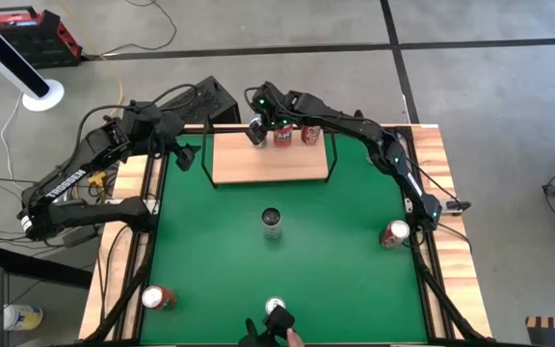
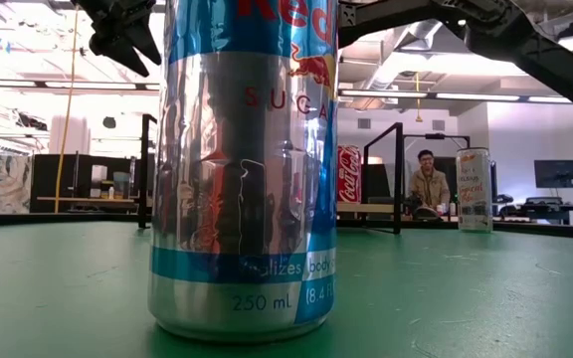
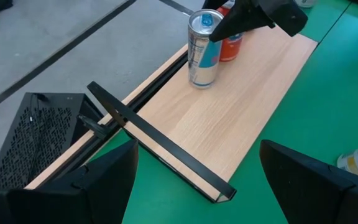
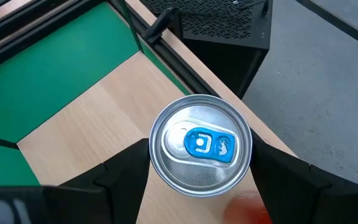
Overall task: Place canned beverage on shelf
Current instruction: Put the left blue soda can on the shelf, then put the top white soda can on the shelf
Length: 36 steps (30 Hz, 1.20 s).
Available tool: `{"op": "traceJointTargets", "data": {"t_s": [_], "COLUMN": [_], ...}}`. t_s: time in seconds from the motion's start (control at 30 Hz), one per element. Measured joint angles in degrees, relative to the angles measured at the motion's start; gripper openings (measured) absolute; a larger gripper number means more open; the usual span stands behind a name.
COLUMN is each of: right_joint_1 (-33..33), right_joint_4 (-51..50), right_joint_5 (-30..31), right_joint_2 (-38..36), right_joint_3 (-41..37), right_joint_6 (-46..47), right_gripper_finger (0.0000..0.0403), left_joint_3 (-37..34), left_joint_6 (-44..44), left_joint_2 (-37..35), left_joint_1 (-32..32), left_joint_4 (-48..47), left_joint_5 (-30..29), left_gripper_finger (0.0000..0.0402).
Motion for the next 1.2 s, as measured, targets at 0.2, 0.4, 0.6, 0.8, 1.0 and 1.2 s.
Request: {"op": "traceJointTargets", "data": {"t_s": [0.2,0.4,0.6,0.8,1.0,1.2], "right_joint_1": [0.0,0.0,-0.1,-0.1,-0.1,-0.1], "right_joint_4": [0.0,0.0,0.0,-0.1,-0.9,-1.8], "right_joint_5": [0.0,0.0,-1.2,-1.4,-1.0,-0.1], "right_joint_2": [0.0,0.0,0.0,0.0,0.1,0.1], "right_joint_3": [0.0,0.0,0.0,0.0,0.0,0.6], "right_joint_6": [0.0,-0.1,-0.8,-1.9,-1.7,-1.7], "right_gripper_finger": [0.0291,0.0291,0.0291,0.0300,0.0344,0.0377], "left_joint_3": [0.0,0.0,0.0,0.0,0.0,0.0], "left_joint_6": [0.0,0.0,0.0,0.0,0.0,-0.5], "left_joint_2": [0.0,0.0,0.0,0.0,0.0,0.0], "left_joint_1": [0.0,0.0,0.0,0.0,0.0,0.0], "left_joint_4": [-0.5,-1.0,-1.2,-1.2,-1.4,-1.5], "left_joint_5": [0.0,0.0,0.0,0.0,0.0,0.5], "left_gripper_finger": [0.0320,0.0320,0.0320,0.0320,0.0320,0.0320]}}
